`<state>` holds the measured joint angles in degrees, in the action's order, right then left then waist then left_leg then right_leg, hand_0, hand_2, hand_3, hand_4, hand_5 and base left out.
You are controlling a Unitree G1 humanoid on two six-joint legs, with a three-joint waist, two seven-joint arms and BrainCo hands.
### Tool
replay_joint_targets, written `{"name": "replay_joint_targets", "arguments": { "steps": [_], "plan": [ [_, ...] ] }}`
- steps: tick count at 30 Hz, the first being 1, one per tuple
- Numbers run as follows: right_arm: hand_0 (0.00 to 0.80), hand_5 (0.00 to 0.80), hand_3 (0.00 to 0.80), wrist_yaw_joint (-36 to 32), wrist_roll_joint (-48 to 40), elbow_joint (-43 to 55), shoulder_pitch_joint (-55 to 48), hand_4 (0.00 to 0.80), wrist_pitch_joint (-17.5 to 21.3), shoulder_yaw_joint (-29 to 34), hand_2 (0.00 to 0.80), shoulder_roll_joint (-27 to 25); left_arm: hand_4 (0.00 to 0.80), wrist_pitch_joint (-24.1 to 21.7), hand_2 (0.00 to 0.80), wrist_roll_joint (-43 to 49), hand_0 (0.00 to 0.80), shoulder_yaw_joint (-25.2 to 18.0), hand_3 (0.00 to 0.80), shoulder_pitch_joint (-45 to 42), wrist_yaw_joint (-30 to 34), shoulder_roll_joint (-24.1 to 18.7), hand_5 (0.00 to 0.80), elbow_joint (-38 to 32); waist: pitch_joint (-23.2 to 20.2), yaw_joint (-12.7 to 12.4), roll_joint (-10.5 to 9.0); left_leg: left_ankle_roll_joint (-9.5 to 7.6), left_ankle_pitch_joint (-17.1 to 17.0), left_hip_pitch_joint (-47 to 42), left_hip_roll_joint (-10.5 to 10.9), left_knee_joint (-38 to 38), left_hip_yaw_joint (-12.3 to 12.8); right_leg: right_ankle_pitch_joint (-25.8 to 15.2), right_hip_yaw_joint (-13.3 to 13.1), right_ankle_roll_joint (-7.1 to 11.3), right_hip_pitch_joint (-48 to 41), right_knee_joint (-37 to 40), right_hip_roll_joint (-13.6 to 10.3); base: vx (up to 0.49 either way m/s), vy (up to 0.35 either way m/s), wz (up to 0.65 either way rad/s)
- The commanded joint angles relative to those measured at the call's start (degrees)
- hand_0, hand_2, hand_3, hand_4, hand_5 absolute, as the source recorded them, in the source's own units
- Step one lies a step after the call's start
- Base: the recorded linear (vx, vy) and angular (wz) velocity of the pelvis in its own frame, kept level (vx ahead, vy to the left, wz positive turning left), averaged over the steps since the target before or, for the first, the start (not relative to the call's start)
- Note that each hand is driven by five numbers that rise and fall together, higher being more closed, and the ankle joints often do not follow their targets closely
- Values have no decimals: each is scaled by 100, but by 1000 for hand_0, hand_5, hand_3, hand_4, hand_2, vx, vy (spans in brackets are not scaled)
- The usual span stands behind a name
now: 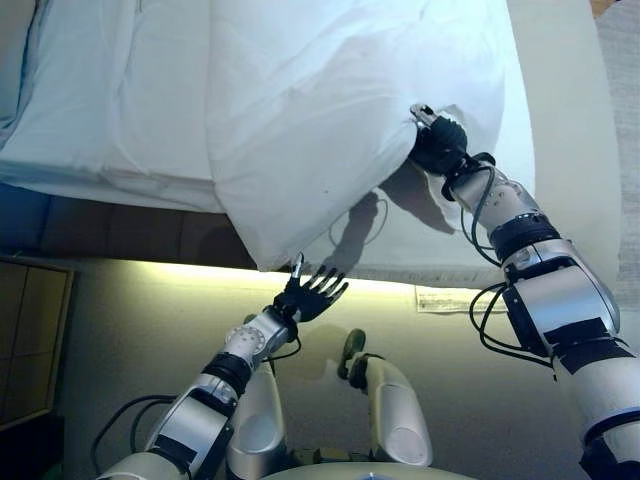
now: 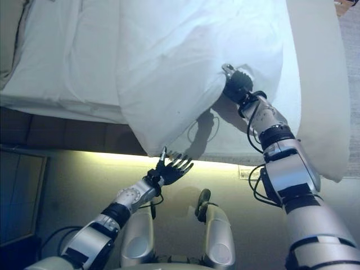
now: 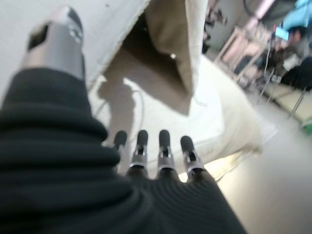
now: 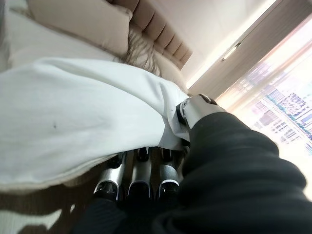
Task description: Make the bed neatly
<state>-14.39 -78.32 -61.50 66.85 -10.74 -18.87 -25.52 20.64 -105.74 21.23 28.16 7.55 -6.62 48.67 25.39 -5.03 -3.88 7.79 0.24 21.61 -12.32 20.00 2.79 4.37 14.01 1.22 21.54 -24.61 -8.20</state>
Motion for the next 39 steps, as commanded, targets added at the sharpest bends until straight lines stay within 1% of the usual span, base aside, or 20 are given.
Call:
{"name": "replay_joint_targets", "arguments": {
  "steps": [1,3,5,8,12,13,14,17,19,21,22,23,26,31,35,37,39],
  "plan": [
    [800,800,800,-282,-569,1210,230,800,493,19,800,69,0,-4,0,-685,0,135,0,365,-82,353,0,81,-243,93,-216,4,170,74,-255,152,-23,47,-110,291,-187,232,-165,2,-53,-3],
    [800,800,800,-155,-647,1600,93,800,521,-17,800,186,0,-179,0,-726,0,26,0,508,-26,480,0,133,-222,171,-270,12,177,121,-268,191,-10,53,-141,294,-132,194,-141,6,-49,-3],
    [800,800,800,-79,-616,1931,-53,800,491,-13,800,276,0,-409,0,-726,0,-97,0,660,163,617,0,178,-190,263,-330,20,196,178,-280,252,6,63,-191,297,-69,148,-110,-3,-34,-4],
    [800,800,800,22,-647,2479,-290,800,518,-14,800,321,0,-696,0,-726,0,-299,0,907,432,692,0,167,-143,370,-417,18,237,309,-300,382,39,92,-246,298,73,17,-92,-27,-42,-8],
    [800,800,800,116,-677,3137,-683,800,512,79,800,327,0,-1134,0,-726,0,-597,0,1225,844,699,0,96,-109,484,-534,24,346,501,-324,650,24,172,-289,287,224,-213,-85,-12,-55,-8],
    [800,800,800,131,-618,3310,-809,800,481,114,800,322,0,-1377,0,-726,0,-738,0,1334,1085,702,0,11,-83,516,-576,19,370,540,-330,710,21,192,-297,279,266,-282,-79,-2,-36,-4],
    [800,800,800,141,-596,3424,-896,800,455,126,800,313,0,-1503,0,-726,0,-822,0,1392,1204,698,0,-38,-74,535,-595,20,384,565,-330,744,17,211,-304,275,289,-321,-78,-2,-31,-8],
    [800,800,800,121,-505,3635,-1141,800,419,154,800,314,0,-1858,0,-726,0,-1068,0,1567,1454,638,0,-188,-69,561,-643,27,414,604,-327,807,5,246,-310,272,314,-382,-85,5,-12,-4],
    [800,800,800,101,-464,3776,-1311,800,388,196,800,289,0,-2223,0,-726,0,-1256,0,1679,1597,594,0,-336,-72,577,-678,35,432,605,-325,820,0,271,-301,266,307,-400,-91,0,0,0],
    [800,800,800,63,-462,3831,-1456,800,372,233,800,238,0,-2460,0,-726,0,-1405,0,1732,1684,523,0,-464,-86,575,-697,48,434,585,-329,798,-11,284,-282,270,285,-397,-104,0,0,0],
    [800,800,800,60,-459,3838,-1473,800,372,236,800,233,0,-2510,0,-726,0,-1421,0,1735,1689,520,0,-492,-87,577,-700,49,433,583,-326,795,-15,287,-279,271,282,-399,-107,0,0,0],
    [800,800,800,7,-414,3839,-1583,800,342,304,800,225,0,-2701,0,-726,0,-1573,0,1795,1815,451,0,-577,-95,556,-720,51,444,571,-320,785,-31,300,-255,268,266,-403,-112,0,0,0],
    [800,800,800,-29,-365,3798,-1668,800,282,410,800,156,0,-2979,0,-726,0,-1831,0,1880,1951,342,0,-727,-101,510,-739,48,456,576,-297,777,-66,334,-202,269,266,-460,-142,8,4,6],
    [800,800,800,-89,-360,3734,-1791,800,291,526,800,74,0,-3479,0,-726,0,-2181,0,1916,1972,221,0,-1057,-75,374,-786,21,477,658,-231,787,-175,392,-90,269,311,-600,-199,-13,-9,11],
    [800,800,800,-128,-383,3722,-1938,800,307,599,800,60,0,-3851,0,-726,0,-2364,0,1844,1944,172,0,-1250,-71,300,-837,2,504,710,-204,812,-237,421,-17,268,319,-663,-215,-19,-8,14],
    [800,800,800,-179,-338,3712,-2037,800,280,648,800,66,0,-3961,0,-726,0,-2475,0,1818,1913,97,0,-1298,-71,261,-857,-8,520,736,-185,829,-276,429,7,274,315,-681,-226,-20,2,11],
    [800,800,800,-218,-278,3711,-2119,800,207,676,800,54,0,-3924,0,-726,0,-2574,0,1788,1915,-17,0,-1274,-81,232,-877,-14,534,732,-167,841,-304,435,27,273,283,-673,-227,-7,7,13]
  ]
}}
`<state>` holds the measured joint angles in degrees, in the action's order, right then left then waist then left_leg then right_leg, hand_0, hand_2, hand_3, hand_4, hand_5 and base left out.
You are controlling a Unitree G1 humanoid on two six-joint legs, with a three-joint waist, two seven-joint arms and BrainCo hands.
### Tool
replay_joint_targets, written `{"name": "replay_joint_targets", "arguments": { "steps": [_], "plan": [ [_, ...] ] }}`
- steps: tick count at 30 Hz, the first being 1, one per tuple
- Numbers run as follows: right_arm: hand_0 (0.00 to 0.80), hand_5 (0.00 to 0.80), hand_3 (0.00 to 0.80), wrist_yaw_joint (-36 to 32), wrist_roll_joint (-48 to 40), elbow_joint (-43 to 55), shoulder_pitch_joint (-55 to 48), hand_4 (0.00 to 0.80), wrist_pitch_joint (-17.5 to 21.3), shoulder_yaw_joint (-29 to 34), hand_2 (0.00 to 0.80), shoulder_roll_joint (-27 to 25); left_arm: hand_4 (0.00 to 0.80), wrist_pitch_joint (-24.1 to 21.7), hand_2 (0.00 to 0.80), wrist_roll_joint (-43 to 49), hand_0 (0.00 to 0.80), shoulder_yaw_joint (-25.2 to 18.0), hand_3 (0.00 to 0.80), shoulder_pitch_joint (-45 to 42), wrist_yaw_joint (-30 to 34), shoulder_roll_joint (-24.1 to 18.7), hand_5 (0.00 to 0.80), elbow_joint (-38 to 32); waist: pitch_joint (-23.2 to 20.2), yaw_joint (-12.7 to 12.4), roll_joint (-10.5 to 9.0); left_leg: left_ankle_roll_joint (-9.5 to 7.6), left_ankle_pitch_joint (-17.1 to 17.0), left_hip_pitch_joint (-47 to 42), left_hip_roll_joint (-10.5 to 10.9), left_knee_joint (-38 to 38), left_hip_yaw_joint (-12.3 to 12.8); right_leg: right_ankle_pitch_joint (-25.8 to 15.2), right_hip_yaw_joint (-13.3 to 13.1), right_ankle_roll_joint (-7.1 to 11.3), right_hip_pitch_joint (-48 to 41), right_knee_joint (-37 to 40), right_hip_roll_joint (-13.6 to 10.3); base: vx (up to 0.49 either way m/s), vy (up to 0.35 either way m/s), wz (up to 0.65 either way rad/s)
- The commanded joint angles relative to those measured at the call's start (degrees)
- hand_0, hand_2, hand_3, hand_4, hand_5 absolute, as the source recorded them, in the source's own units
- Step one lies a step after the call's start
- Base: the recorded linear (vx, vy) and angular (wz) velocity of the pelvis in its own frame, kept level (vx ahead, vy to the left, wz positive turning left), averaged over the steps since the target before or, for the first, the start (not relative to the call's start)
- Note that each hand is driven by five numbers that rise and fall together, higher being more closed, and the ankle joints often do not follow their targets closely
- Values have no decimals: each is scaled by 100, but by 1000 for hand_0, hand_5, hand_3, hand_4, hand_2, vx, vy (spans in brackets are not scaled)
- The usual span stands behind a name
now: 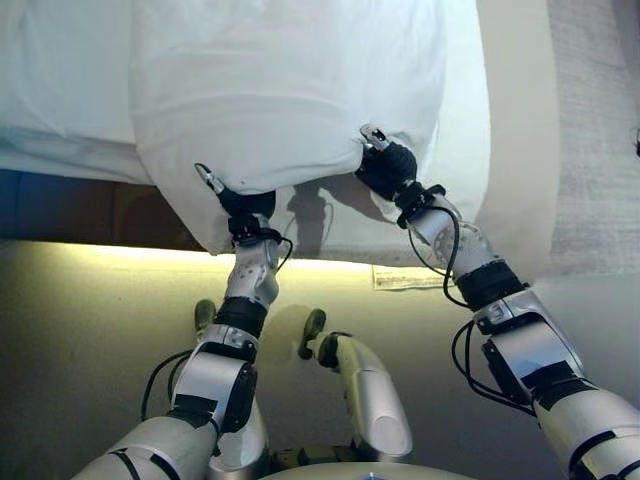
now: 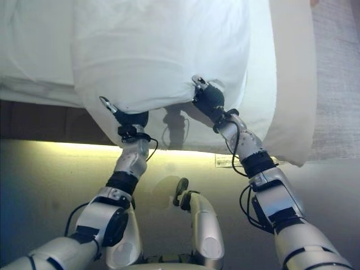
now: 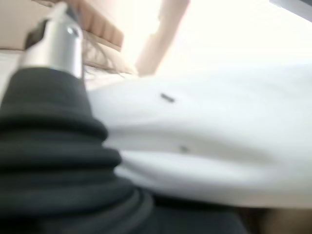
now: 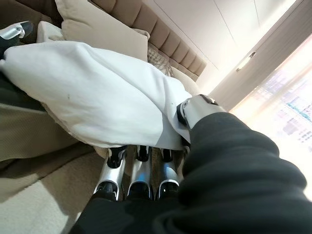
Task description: Make the bed neatly
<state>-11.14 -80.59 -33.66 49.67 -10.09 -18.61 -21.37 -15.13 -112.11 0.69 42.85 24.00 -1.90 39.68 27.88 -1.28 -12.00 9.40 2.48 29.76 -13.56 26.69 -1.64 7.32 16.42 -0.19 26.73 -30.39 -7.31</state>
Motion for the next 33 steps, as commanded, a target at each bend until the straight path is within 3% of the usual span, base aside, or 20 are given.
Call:
{"name": "replay_joint_targets", "arguments": {
  "steps": [1,2,3,4,9,11,12,21,28,33],
  "plan": [
    [800,800,800,-545,75,914,-465,800,70,645,800,-392,0,-292,0,-89,0,-578,0,302,298,-570,0,-354,-338,-160,-73,-180,326,-103,-30,183,121,141,-204,415,-268,-88,-317,4,12,6],
    [800,800,800,-532,223,886,-531,800,6,618,800,-439,0,-249,0,-89,0,-609,0,277,320,-647,0,-341,-347,-173,-79,-182,336,-122,-20,187,107,140,-196,417,-303,-69,-317,0,0,0],
    [176,176,176,-517,341,837,-599,176,-36,576,176,-470,0,-216,0,-89,0,-630,0,258,324,-710,0,-323,-362,-180,-81,-182,340,-156,-16,170,102,133,-190,427,-349,-32,-319,8,31,1],
    [0,0,0,-475,414,790,-682,0,-136,532,0,-506,0,-202,0,-89,0,-645,0,235,312,-791,0,-324,-374,-187,-82,-179,342,-196,-10,149,94,125,-191,435,-402,14,-319,13,45,4],
    [0,0,0,-689,763,623,-1193,0,-508,366,0,-616,0,188,0,-89,0,-722,0,-29,429,-1228,0,-282,-476,-218,-20,-204,164,-594,39,-165,168,-50,-132,455,-814,428,-365,-15,88,8],
    [0,0,0,-749,860,621,-1346,0,-612,345,0,-635,0,305,0,-89,0,-744,0,-79,479,-1351,0,-240,-553,-201,14,-169,270,-794,50,-261,153,39,-188,519,-1000,522,-362,78,96,9],
    [0,0,0,-820,935,596,-1487,0,-672,338,0,-632,0,358,0,-89,0,-776,0,-112,465,-1451,0,-228,-570,-204,37,-196,143,-850,61,-324,218,-76,-132,491,-1069,621,-396,53,128,8],
    [0,0,0,-1033,1538,391,-2527,0,-1111,452,0,-262,0,709,0,-89,0,-1039,0,-965,303,-2145,0,-156,-1105,-205,370,-221,112,-1973,213,-1110,355,-231,-200,724,-2103,1499,-554,99,159,2],
    [0,0,0,-1320,2043,165,-3482,0,-1423,820,0,-202,0,1165,0,169,0,-1628,0,-1838,341,-2413,0,28,-1706,-240,674,-283,65,-2659,428,-1665,486,-388,-173,893,-2783,2127,-710,142,169,5],
    [0,0,0,-1598,2306,-248,-3934,0,-1522,1191,0,-136,0,1401,0,248,0,-2118,0,-2378,475,-2376,0,97,-1975,-322,782,-335,80,-2856,533,-1893,480,-482,-144,974,-2999,2396,-774,42,118,0]
  ]
}}
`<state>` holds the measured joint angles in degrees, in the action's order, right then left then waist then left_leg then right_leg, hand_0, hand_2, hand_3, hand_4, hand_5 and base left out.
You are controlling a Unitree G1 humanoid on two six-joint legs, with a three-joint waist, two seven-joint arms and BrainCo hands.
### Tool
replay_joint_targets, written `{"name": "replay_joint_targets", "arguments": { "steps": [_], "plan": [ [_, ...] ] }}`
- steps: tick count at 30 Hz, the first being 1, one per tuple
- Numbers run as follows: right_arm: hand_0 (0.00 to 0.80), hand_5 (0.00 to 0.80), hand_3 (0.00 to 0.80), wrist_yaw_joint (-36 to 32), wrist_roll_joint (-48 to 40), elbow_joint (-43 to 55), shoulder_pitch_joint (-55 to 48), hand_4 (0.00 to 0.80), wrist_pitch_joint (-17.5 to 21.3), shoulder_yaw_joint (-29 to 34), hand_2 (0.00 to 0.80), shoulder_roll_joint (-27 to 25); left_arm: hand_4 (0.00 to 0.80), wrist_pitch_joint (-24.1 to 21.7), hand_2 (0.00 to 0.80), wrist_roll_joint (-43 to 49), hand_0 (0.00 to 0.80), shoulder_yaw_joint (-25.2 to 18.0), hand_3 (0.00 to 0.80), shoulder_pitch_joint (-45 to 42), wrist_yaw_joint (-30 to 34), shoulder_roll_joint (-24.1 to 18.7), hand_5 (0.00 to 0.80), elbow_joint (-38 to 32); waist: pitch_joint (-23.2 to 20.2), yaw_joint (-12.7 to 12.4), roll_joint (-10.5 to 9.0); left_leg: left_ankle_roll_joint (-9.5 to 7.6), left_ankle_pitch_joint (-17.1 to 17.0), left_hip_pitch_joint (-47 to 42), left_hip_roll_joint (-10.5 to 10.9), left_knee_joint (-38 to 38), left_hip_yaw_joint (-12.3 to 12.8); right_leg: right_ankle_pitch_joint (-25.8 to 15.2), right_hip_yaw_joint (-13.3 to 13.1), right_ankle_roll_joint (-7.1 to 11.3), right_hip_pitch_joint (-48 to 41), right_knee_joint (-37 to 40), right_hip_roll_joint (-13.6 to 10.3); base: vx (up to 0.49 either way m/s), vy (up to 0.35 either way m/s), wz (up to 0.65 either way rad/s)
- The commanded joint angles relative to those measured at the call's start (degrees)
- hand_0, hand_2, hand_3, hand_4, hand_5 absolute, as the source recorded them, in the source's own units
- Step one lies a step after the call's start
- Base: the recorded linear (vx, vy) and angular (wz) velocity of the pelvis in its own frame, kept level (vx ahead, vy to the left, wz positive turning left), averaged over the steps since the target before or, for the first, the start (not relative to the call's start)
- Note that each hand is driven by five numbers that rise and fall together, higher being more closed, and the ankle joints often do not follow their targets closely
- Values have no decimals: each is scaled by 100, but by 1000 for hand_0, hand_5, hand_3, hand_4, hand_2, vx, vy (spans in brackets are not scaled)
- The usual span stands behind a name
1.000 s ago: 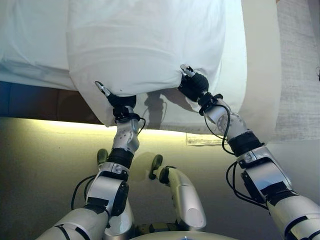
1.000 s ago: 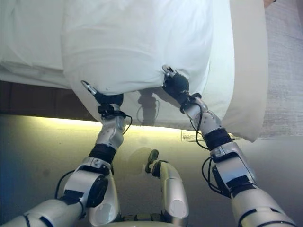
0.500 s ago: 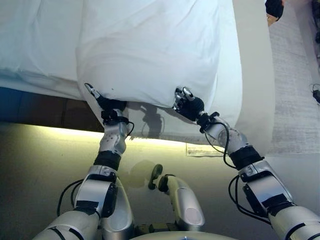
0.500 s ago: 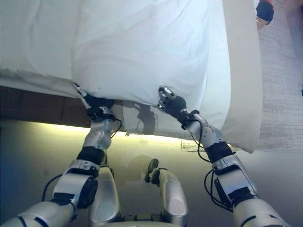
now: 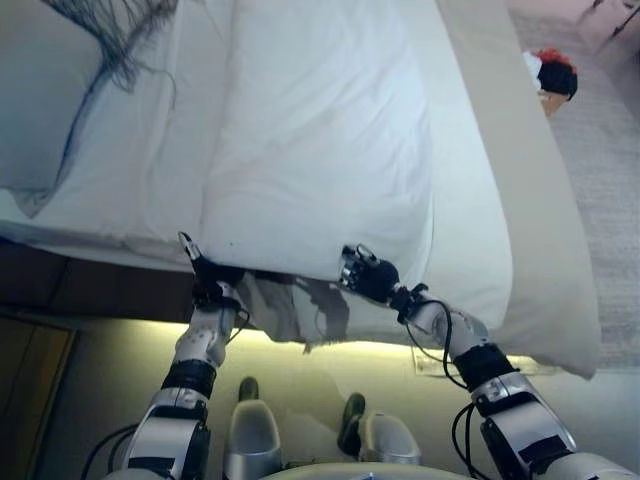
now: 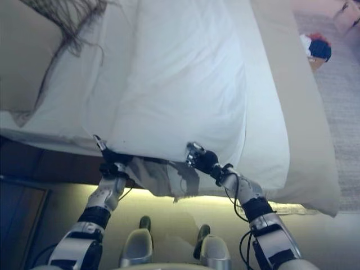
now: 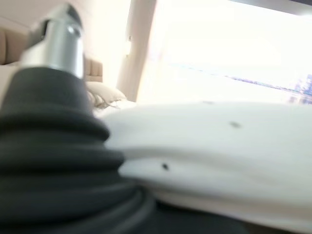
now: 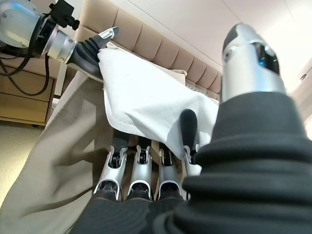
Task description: Make the bed neatly
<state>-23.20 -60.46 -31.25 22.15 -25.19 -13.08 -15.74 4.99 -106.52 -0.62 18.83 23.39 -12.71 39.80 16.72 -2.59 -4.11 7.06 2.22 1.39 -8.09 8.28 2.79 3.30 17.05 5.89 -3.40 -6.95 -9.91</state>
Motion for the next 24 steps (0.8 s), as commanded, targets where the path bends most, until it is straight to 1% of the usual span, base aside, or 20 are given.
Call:
{"name": "replay_joint_targets", "arguments": {
  "steps": [1,3,4,5,6,7,8,10,11,12,13,15,18,20,22,24],
  "plan": [
    [0,0,0,-755,709,-604,-1335,0,-167,659,0,-653,0,-521,0,-247,0,-2126,0,-131,596,-1253,0,107,-919,-210,9,-115,87,-69,11,-153,37,-139,-207,380,-11,136,-527,-15,89,2],
    [0,0,0,-1425,1348,-892,-1502,0,-414,534,0,-682,0,-410,0,-180,0,-2184,0,-259,690,-1237,0,203,-1004,-242,27,-131,34,-137,46,-303,39,-237,-169,399,-36,235,-561,-13,71,2],
    [0,0,0,-1837,1857,-1107,-1562,0,-397,429,0,-732,0,-334,0,-145,0,-2208,0,-294,741,-1265,0,299,-1050,-256,32,-137,2,-177,64,-384,43,-294,-148,401,-50,290,-570,1,49,6],
    [0,0,0,-2205,2505,-1430,-1590,0,-248,317,0,-820,0,-244,0,-90,0,-2220,0,-293,803,-1323,0,461,-1103,-277,36,-138,-24,-216,82,-456,48,-340,-122,410,-61,338,-578,13,33,8],
    [0,0,0,-2376,2786,-1622,-1563,0,-106,287,0,-854,0,-193,0,-67,0,-2227,0,-275,844,-1361,0,558,-1125,-277,37,-137,-39,-234,89,-496,48,-367,-109,414,-72,373,-581,25,22,7],
    [0,0,0,-2685,3794,-2079,-1510,0,249,31,0,-1048,0,-83,0,21,0,-2203,0,-213,923,-1494,0,828,-1183,-310,21,-125,-47,-294,106,-570,54,-427,-87,416,-99,446,-585,45,14,4],
    [0,0,0,-2758,4288,-2428,-1493,0,575,-140,0,-1152,0,-37,0,48,0,-2157,0,-165,998,-1565,0,1007,-1215,-324,27,-119,-31,-345,110,-623,52,-415,-53,438,-122,454,-587,33,18,5],
    [0,0,0,-2547,4973,-2777,-1446,0,1042,-441,0,-1321,0,-16,0,0,0,-2049,0,-78,1060,-1672,0,1197,-1258,-338,22,-126,-70,-362,129,-691,41,-473,-26,448,-107,484,-590,12,11,2],
    [0,0,0,-2409,5044,-2848,-1414,0,1098,-538,0,-1396,0,-38,0,-52,0,-1985,0,-38,1046,-1709,0,1235,-1266,-337,25,-133,-70,-387,139,-715,37,-486,-14,456,-107,470,-590,0,0,0],
    [0,0,0,-2270,5019,-2810,-1415,0,987,-576,0,-1433,0,-59,0,-77,0,-1962,0,-19,1007,-1730,0,1234,-1267,-328,20,-133,-68,-411,145,-723,44,-495,-8,451,-119,469,-591,0,0,0],
    [0,0,0,-2113,5070,-2737,-1459,0,905,-578,0,-1435,0,-60,0,-92,0,-1977,0,-35,1034,-1744,0,1263,-1262,-307,12,-137,-56,-427,146,-724,51,-494,-13,442,-123,472,-585,4,0,5],
    [0,0,0,-1828,5222,-2729,-1677,0,912,-520,0,-1407,0,-37,0,-79,0,-2074,0,-96,1093,-1756,0,1312,-1261,-253,-1,-147,-28,-445,140,-709,67,-492,-40,435,-110,449,-583,-5,-8,4],
    [0,0,0,-1766,5296,-2852,-1988,0,926,-275,0,-1395,0,-43,0,-91,0,-2219,0,-128,1010,-1844,0,1298,-1244,-161,-25,-166,21,-488,118,-685,89,-462,-90,446,-107,416,-573,0,0,0],
    [0,0,0,-1773,5448,-2993,-2109,0,1015,-78,0,-1410,0,6,0,-64,0,-2327,0,-129,993,-1934,0,1372,-1240,-121,-48,-167,53,-519,99,-677,106,-439,-119,447,-127,426,-561,0,0,0],
    [0,0,0,-1698,5526,-3224,-2176,0,1122,72,0,-1448,0,57,0,10,0,-2410,0,-115,953,-2023,0,1429,-1252,-110,-72,-162,76,-555,80,-688,116,-424,-128,456,-161,450,-545,0,0,0],
    [0,0,0,-1825,5477,-3465,-2191,0,1129,273,0,-1516,0,78,0,48,0,-2468,0,-110,916,-2076,0,1457,-1269,-108,-91,-152,84,-593,68,-713,127,-425,-130,463,-206,497,-530,11,-5,-3]
  ]
}}
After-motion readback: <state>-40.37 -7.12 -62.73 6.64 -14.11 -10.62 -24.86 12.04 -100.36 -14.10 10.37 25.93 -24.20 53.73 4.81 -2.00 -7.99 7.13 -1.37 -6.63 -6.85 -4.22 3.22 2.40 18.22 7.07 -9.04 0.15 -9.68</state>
